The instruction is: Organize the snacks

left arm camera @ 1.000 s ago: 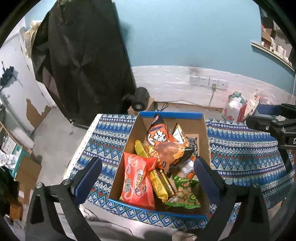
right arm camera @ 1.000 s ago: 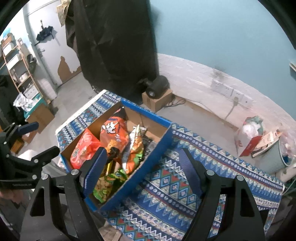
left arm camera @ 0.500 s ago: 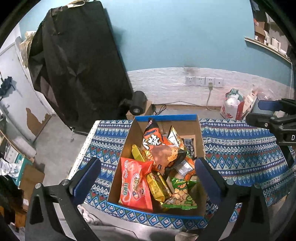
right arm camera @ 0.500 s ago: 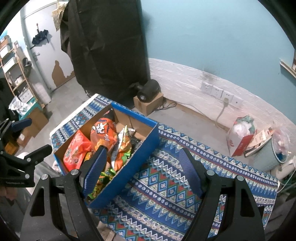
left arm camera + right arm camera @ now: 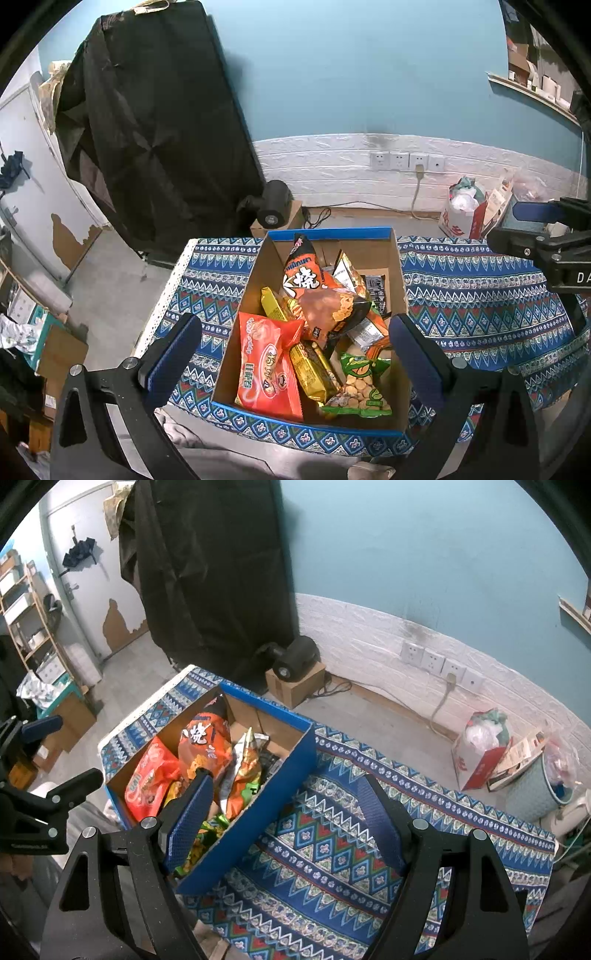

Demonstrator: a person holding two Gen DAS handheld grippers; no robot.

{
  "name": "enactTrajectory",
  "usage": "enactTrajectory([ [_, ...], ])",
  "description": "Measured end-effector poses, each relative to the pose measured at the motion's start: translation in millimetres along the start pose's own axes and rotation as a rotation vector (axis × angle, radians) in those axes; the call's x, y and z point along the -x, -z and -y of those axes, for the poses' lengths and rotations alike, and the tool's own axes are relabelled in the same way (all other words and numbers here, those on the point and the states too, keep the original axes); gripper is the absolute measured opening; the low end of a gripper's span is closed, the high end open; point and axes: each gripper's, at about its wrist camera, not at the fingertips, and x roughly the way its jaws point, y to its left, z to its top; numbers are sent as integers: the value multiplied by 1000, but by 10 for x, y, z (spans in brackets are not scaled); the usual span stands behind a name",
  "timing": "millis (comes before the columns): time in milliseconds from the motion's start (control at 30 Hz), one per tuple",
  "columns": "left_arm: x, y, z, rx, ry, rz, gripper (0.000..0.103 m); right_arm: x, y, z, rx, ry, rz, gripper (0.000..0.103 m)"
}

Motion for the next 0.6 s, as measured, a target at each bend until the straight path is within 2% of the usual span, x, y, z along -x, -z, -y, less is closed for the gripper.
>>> enactTrajectory([
  [600, 28, -9, -5, 14, -6, 3, 102, -3, -3, 13, -1, 1, -2, 79],
])
